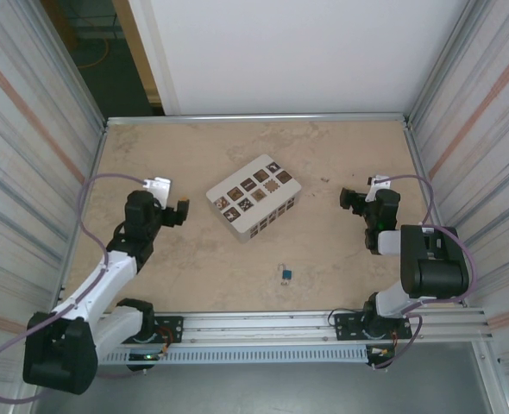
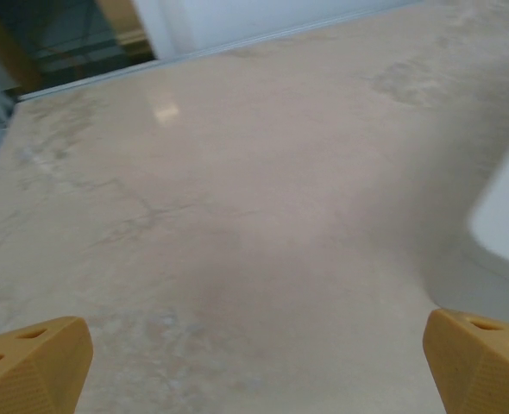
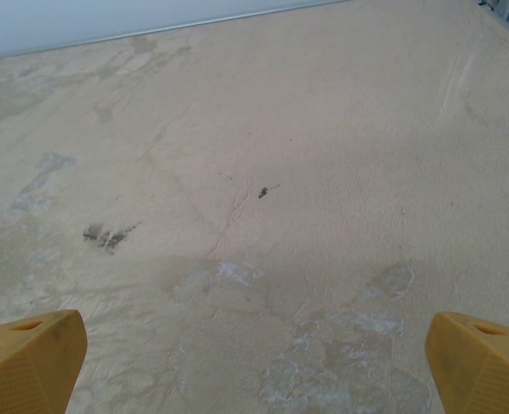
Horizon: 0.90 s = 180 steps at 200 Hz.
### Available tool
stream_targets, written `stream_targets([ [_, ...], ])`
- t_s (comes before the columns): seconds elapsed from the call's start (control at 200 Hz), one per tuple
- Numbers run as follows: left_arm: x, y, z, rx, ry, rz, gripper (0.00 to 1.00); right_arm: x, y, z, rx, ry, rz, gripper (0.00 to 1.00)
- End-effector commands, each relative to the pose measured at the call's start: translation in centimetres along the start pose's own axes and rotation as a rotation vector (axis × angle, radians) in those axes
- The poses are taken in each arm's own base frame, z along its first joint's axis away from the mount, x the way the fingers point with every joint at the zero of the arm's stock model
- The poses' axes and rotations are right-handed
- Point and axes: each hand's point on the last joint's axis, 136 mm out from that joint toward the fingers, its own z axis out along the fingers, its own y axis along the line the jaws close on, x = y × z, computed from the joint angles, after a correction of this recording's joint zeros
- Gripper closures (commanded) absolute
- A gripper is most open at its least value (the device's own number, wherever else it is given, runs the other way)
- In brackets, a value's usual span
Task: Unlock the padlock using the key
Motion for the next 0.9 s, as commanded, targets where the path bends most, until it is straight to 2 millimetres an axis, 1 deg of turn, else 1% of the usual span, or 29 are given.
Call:
stream_targets([
  [0.0, 0.2, 2.1, 0.9, -0.096, -0.061, -0.083, 0.01, -0.1, 0.0, 0.3, 0.012, 0.002, -0.027, 0.01],
  [0.12, 2.1, 2.1, 2.1, -0.099, -0.007, -0.052, 0.01, 0.0, 0.0, 0.3, 0.015, 0.006, -0.030, 0.01],
  [0.24, 3.2, 1.7, 3.0, -0.085, 0.004, -0.026, 0.01, 0.0, 0.0, 0.3, 0.016, 0.006, -0.031, 0.01],
  [0.331, 3.1, 1.2, 3.6, -0.061, -0.016, -0.007, 0.01, -0.1, 0.0, 0.3, 0.015, 0.004, -0.032, 0.01],
  [0.526, 1.7, -0.1, 4.6, 0.016, -0.098, 0.021, 0.01, 0.0, 0.0, 0.3, 0.016, 0.006, -0.031, 0.01],
  [0.601, 1.2, -0.3, 5.0, 0.037, -0.141, 0.013, 0.01, 0.0, 0.0, 0.3, 0.016, 0.006, -0.031, 0.01],
  [0.696, 2.0, 0.0, 6.0, 0.039, -0.136, -0.005, 0.01, 0.0, 0.0, 0.3, 0.015, 0.005, -0.032, 0.01],
  [0.767, 2.5, 0.6, 6.1, 0.032, -0.134, -0.040, 0.01, 0.0, 0.0, 0.3, 0.015, 0.007, -0.032, 0.01],
  [0.897, 3.3, 0.9, 6.4, 0.035, -0.164, -0.067, 0.01, 0.0, 0.0, 0.3, 0.016, 0.006, -0.031, 0.01],
])
